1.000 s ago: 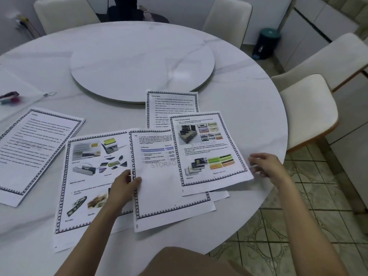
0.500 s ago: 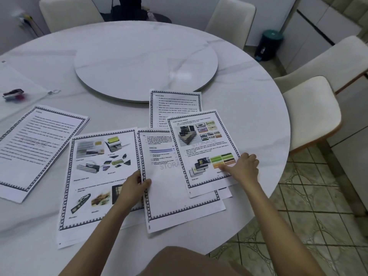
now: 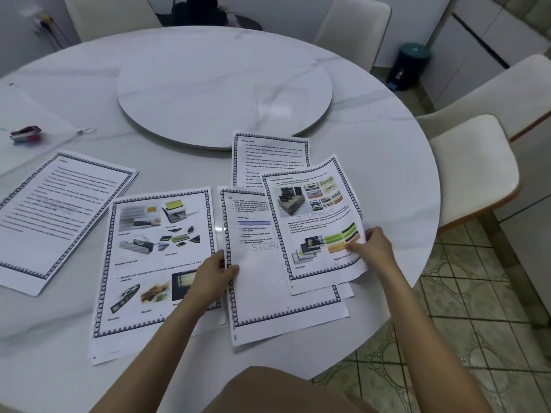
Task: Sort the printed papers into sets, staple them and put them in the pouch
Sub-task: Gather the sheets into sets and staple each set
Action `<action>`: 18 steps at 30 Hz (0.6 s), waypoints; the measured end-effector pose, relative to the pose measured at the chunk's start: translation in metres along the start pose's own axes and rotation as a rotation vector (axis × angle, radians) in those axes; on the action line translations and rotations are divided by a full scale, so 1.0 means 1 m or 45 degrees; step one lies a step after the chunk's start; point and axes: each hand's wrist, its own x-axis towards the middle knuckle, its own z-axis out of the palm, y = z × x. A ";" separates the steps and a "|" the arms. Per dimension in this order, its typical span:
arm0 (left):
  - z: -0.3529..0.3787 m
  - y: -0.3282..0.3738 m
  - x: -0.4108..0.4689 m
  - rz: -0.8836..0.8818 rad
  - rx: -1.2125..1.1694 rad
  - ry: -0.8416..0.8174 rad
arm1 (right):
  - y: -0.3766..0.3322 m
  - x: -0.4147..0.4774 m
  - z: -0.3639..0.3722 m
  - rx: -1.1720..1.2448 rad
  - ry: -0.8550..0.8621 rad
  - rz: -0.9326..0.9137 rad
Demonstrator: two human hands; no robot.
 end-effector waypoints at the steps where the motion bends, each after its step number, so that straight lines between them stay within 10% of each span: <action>1: 0.001 0.001 -0.001 0.008 0.016 -0.004 | 0.000 0.001 -0.002 0.100 -0.014 0.025; 18: -0.016 -0.002 -0.009 0.053 -0.126 0.204 | -0.024 -0.013 0.002 0.049 -0.063 0.050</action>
